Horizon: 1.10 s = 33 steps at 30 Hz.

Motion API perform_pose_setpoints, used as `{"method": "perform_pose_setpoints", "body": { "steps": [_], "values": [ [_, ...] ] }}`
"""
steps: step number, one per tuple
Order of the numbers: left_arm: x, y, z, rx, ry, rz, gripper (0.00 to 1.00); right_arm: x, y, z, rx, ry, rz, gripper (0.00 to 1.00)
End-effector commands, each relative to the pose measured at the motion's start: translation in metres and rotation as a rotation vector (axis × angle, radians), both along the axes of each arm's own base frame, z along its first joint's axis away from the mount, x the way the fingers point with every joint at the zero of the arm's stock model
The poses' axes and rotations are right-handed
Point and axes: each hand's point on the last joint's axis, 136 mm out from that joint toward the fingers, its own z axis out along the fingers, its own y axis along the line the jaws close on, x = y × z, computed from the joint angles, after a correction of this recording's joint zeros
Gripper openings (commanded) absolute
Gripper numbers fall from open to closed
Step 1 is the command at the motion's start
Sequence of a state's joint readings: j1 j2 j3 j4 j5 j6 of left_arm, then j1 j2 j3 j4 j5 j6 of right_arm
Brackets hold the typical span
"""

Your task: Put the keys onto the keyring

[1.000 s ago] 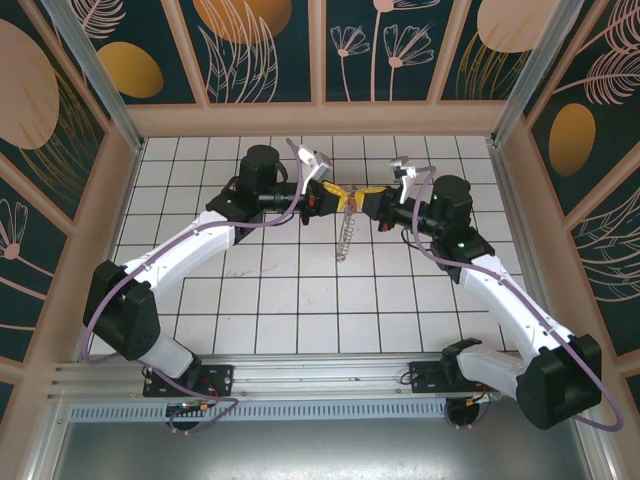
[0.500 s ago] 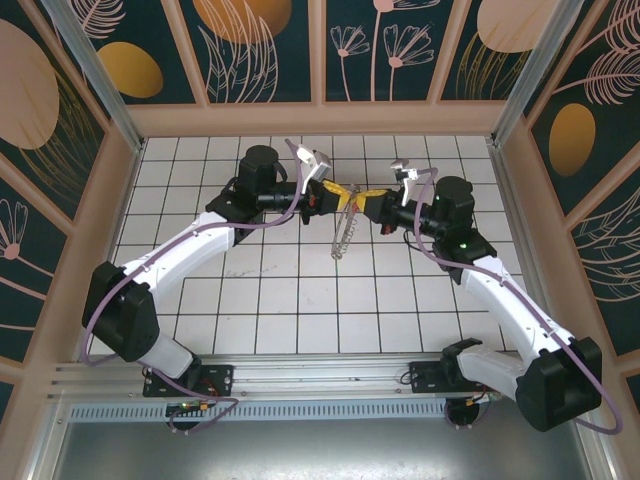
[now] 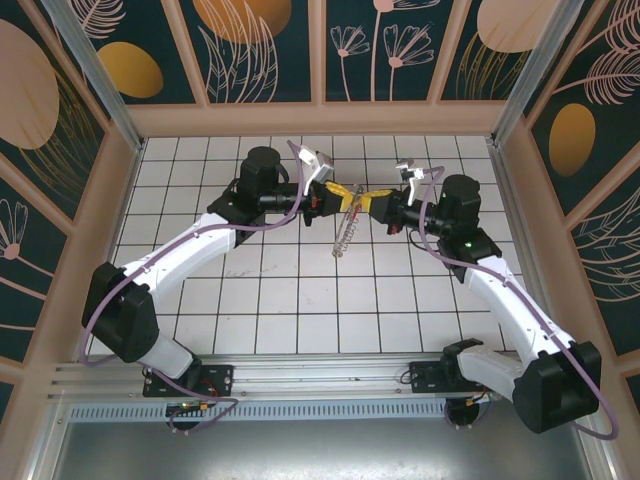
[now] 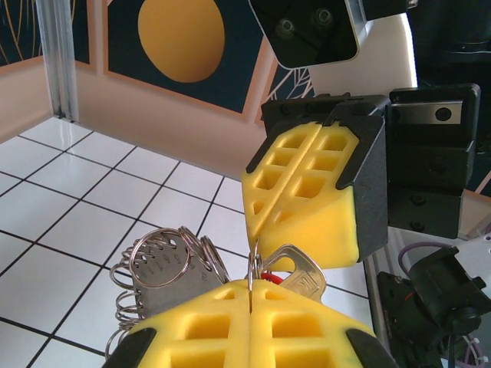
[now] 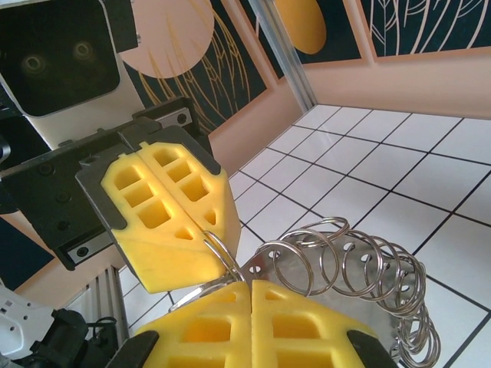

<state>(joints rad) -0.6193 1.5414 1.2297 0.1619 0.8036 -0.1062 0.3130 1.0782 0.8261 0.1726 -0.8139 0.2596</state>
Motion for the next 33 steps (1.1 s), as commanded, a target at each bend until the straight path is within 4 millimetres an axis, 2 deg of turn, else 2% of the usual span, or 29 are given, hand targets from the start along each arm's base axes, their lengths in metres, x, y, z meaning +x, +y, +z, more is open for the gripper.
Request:
{"method": "perform_pose_setpoints", "body": {
  "steps": [1,2,4,6,13,20,33],
  "values": [
    [-0.009,0.005,0.035,-0.076,-0.093,-0.019,0.0,0.004,-0.005,0.004,-0.003,-0.001,-0.005,0.0],
    [-0.009,0.006,0.036,-0.077,-0.094,-0.019,0.0,0.005,-0.005,0.004,0.003,0.005,-0.004,0.0],
    [-0.009,0.005,0.035,-0.075,-0.091,-0.02,0.0,0.006,-0.006,0.004,0.01,0.007,-0.015,0.27],
    [-0.009,0.006,0.035,-0.075,-0.092,-0.017,0.0,0.008,-0.01,0.004,0.008,0.004,-0.05,0.33],
    [-0.009,0.005,0.034,-0.075,-0.094,-0.019,0.0,0.009,-0.025,0.008,0.027,0.004,-0.11,0.36],
    [-0.009,0.004,0.033,-0.079,-0.089,-0.026,0.0,-0.003,-0.017,0.018,0.102,-0.017,-0.032,0.39],
    [-0.016,-0.002,0.032,-0.107,-0.042,-0.103,0.0,-0.015,-0.007,0.05,0.198,-0.112,0.098,0.45]
  ]
}}
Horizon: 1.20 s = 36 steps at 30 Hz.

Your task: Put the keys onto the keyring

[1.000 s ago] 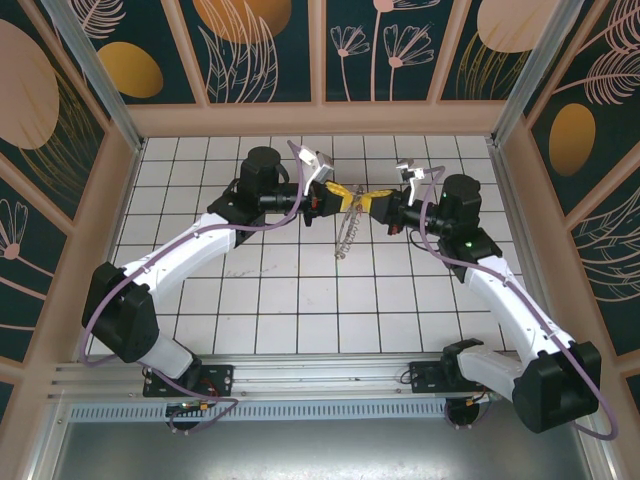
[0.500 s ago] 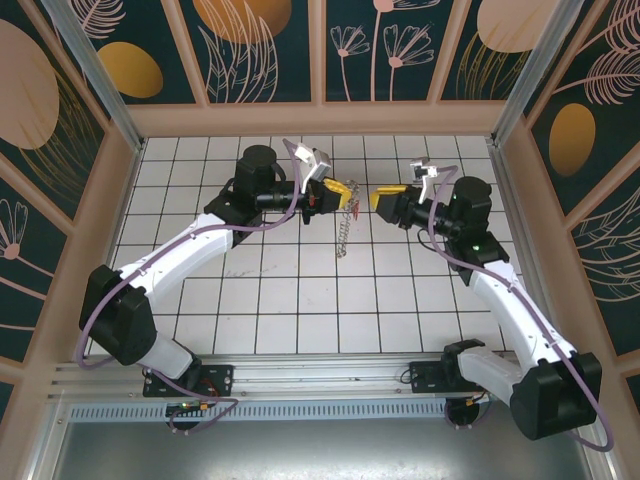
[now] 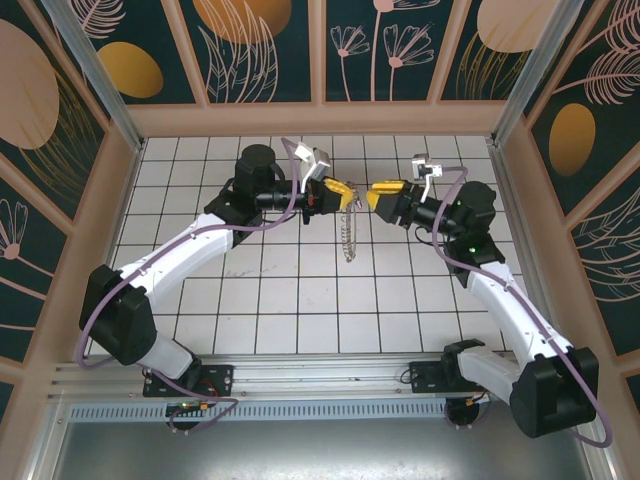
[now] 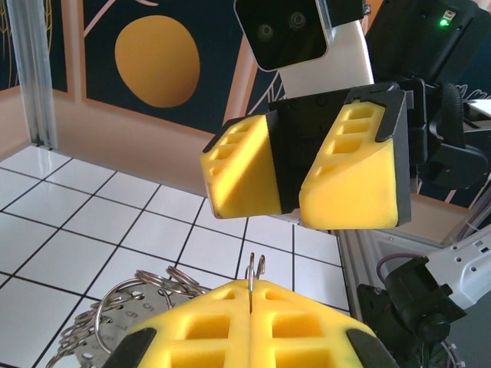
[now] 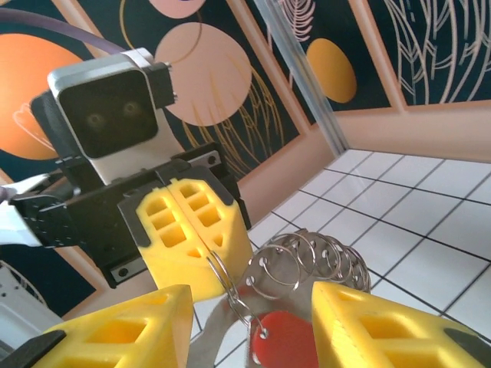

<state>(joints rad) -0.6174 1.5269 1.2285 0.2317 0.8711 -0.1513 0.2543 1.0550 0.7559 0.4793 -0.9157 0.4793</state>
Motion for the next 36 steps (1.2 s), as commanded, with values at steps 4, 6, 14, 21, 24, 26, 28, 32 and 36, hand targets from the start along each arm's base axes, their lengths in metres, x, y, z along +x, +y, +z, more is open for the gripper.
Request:
{"method": "perform_pose_setpoints", "body": {
  "steps": [4,6,14,21,24,26,28,32,36],
  "values": [
    [-0.005,-0.002,0.013,-0.053,-0.018,-0.055,0.0,-0.008,0.007,0.018,0.04,-0.076,0.079,0.44],
    [-0.005,-0.003,0.013,-0.055,-0.016,-0.06,0.0,-0.009,0.01,0.019,0.043,-0.082,0.092,0.44],
    [-0.006,-0.004,0.018,-0.074,-0.011,-0.068,0.0,-0.012,0.022,0.011,0.033,-0.065,0.151,0.43],
    [-0.005,-0.004,0.019,-0.078,-0.009,-0.069,0.0,-0.012,0.023,0.002,0.03,-0.046,0.148,0.26],
    [-0.005,-0.005,0.019,-0.079,-0.009,-0.067,0.0,-0.014,0.022,0.002,0.032,-0.047,0.148,0.12],
    [-0.005,-0.005,0.02,-0.081,-0.01,-0.068,0.0,-0.014,0.023,0.002,0.034,-0.048,0.151,0.03],
    [-0.005,-0.005,0.019,-0.082,-0.008,-0.067,0.0,-0.015,0.023,0.003,0.035,-0.051,0.154,0.0],
    [-0.004,-0.005,0.017,-0.081,-0.001,-0.066,0.0,-0.015,0.023,0.006,0.036,-0.057,0.154,0.0],
    [0.004,-0.006,0.015,-0.072,0.009,-0.03,0.0,-0.008,0.022,0.006,0.023,-0.054,0.124,0.0]
  ]
}}
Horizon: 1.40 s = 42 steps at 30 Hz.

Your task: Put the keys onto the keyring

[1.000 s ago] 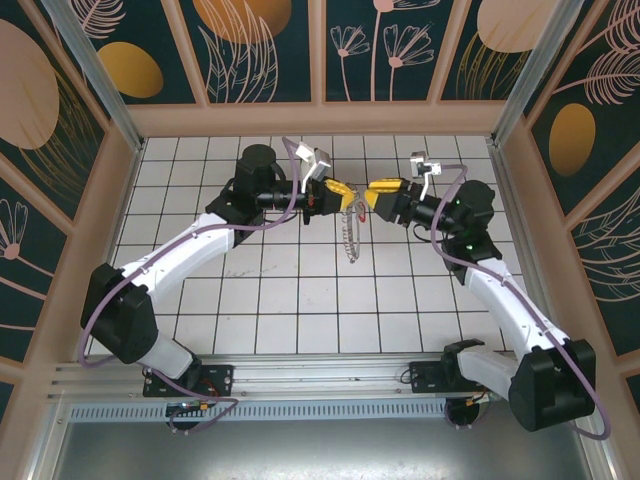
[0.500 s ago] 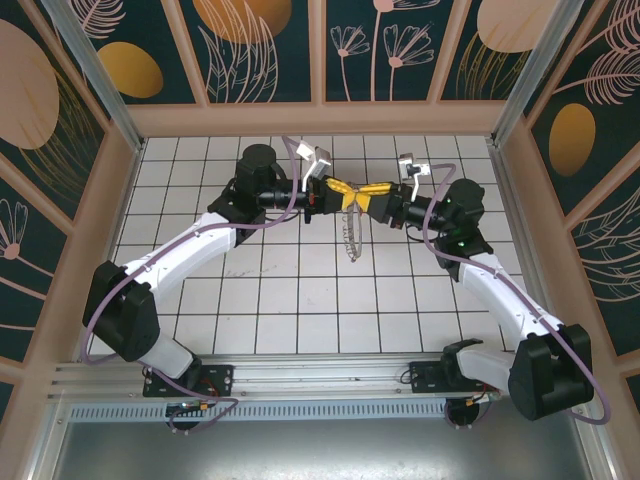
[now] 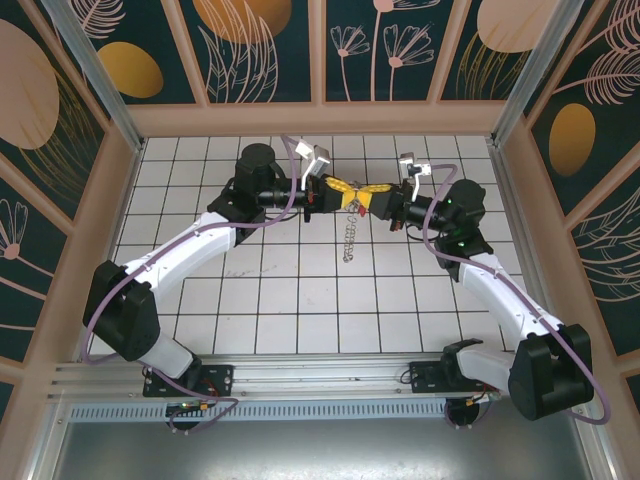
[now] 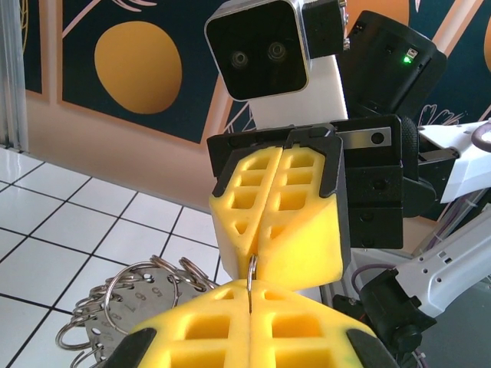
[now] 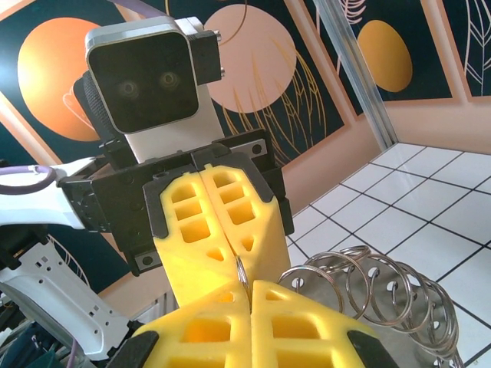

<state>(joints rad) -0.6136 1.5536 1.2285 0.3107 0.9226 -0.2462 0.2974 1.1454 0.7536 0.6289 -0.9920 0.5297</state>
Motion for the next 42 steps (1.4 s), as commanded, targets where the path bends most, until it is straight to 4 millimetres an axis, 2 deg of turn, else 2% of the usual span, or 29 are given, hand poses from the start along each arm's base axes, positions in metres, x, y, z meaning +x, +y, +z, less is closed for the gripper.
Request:
{"method": "perform_pose_setpoints", "body": {
  "steps": [1,7,12,17,25,35,38,39,42],
  "values": [
    [0.007,-0.002,0.011,-0.024,-0.047,0.024,0.0,0.0,0.001,0.009,-0.008,-0.044,-0.012,0.0],
    [0.029,0.013,0.007,0.077,-0.127,0.165,0.32,0.023,0.0,0.004,-0.15,-0.055,-0.065,0.0],
    [0.045,0.036,0.007,0.175,-0.198,0.257,0.48,0.045,-0.001,-0.01,-0.294,-0.047,-0.048,0.0],
    [0.056,0.045,0.007,0.247,-0.23,0.285,0.58,0.065,0.0,-0.017,-0.387,-0.052,-0.011,0.0],
    [0.063,0.042,0.001,0.318,-0.231,0.225,0.62,0.072,0.01,-0.017,-0.418,-0.055,0.111,0.0],
    [0.064,0.036,-0.005,0.329,-0.188,0.119,0.55,0.058,0.014,-0.008,-0.346,-0.064,0.175,0.0],
    [0.058,0.033,-0.002,0.317,-0.174,0.07,0.55,0.053,0.014,-0.003,-0.328,-0.079,0.185,0.0],
    [0.062,0.029,-0.013,0.327,-0.145,0.055,0.55,0.051,0.014,-0.002,-0.322,-0.08,0.191,0.0],
    [0.059,0.025,-0.013,0.31,-0.123,0.014,0.54,0.048,0.014,0.002,-0.311,-0.092,0.193,0.0]
  ]
}}
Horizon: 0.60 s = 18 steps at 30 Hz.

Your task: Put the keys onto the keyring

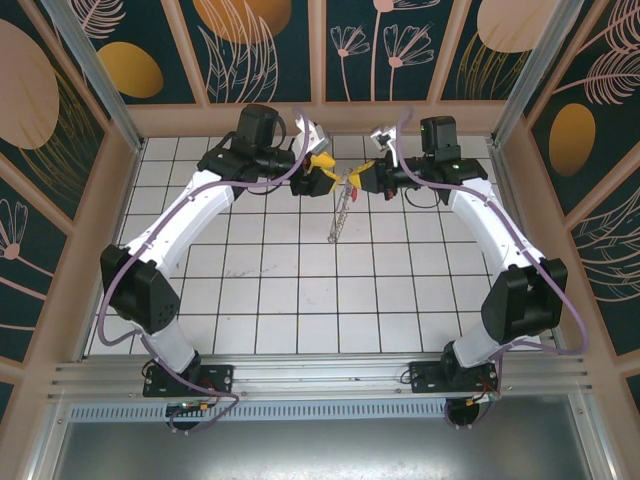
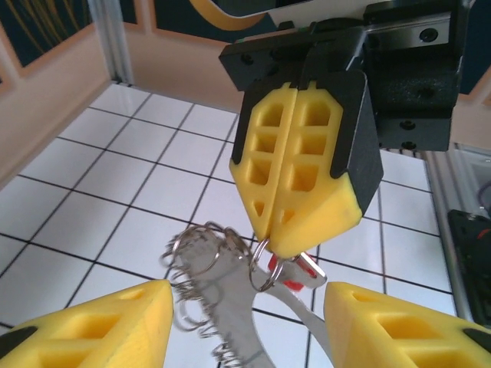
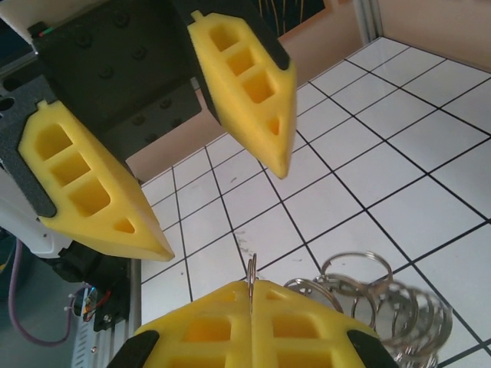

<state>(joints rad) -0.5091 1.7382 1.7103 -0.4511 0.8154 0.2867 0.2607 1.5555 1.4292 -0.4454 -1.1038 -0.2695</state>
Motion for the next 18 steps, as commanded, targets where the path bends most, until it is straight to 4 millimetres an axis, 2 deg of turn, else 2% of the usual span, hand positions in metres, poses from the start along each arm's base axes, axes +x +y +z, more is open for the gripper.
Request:
{"method": "perform_pose_setpoints", "body": {
  "steps": [1,7,18],
  "values": [
    [-0.0098,-0.0045,0.0018,-0.024,0.045,-0.083,0.54,-0.0166,-0.0008,0.0314,0.067,-0.085,0.047,0.0],
    [-0.0131,-0.0088,-0.0033,-0.037,0.092,-0.124,0.52,-0.0195,-0.0008,0.0376,0.079,-0.098,0.053,0.0],
    [-0.016,-0.0128,0.0057,-0.075,0.108,-0.159,0.5,-0.0211,-0.0004,0.0379,0.084,-0.095,0.057,0.0]
  ]
}}
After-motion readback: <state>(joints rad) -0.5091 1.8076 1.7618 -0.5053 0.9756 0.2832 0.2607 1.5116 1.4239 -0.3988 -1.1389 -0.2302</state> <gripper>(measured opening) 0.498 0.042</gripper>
